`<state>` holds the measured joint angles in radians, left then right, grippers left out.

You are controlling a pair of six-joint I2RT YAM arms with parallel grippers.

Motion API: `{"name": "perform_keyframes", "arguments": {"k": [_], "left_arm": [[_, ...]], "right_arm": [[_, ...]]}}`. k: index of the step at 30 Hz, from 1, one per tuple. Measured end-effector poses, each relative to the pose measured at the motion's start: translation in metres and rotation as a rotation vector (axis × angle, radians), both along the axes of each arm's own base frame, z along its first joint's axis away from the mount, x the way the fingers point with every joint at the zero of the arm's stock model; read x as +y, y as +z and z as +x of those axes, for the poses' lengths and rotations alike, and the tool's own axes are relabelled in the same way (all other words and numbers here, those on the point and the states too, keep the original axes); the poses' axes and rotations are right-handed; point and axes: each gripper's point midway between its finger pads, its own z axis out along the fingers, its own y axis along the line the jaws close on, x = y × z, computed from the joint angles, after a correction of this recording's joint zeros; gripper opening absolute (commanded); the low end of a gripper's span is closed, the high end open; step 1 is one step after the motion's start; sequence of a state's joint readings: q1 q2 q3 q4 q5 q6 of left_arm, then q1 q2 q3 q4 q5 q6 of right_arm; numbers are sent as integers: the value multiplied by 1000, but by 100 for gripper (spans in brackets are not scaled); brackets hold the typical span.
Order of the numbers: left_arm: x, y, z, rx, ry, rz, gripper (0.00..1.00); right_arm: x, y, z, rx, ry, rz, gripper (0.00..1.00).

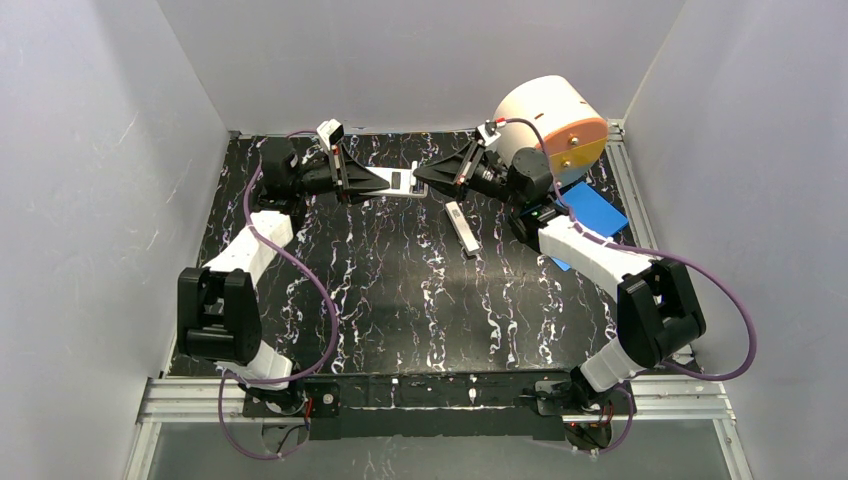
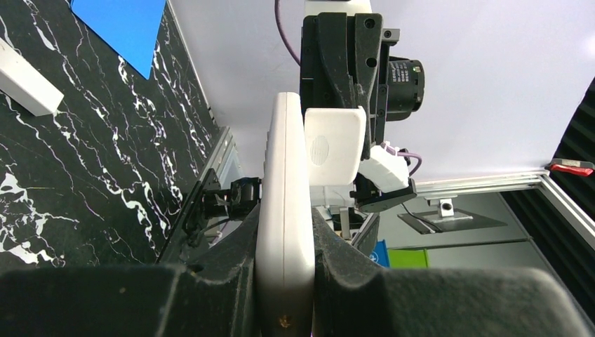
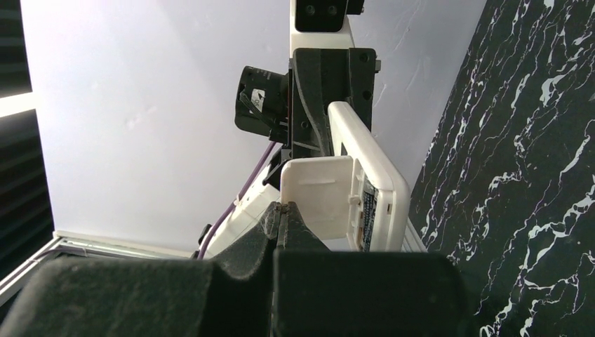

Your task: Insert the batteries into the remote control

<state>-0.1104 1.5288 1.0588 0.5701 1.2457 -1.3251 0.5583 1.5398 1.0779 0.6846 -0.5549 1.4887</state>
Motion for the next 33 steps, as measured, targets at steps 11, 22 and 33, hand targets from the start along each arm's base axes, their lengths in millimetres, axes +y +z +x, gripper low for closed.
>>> {"name": "perform_keyframes", "arguments": {"k": [11,22,33], "left_arm": [[0,-4,5,33,3,-7,0],[1,-1,6,25,7,-14,0],[-1,2,2,7,-11,-19,0]], "right_arm": [[-10,-13,2,67,8,6,1],[-23,-21,13,95,-12,-19,24],[-26,-36,14,134,-7,-65,29]]}}
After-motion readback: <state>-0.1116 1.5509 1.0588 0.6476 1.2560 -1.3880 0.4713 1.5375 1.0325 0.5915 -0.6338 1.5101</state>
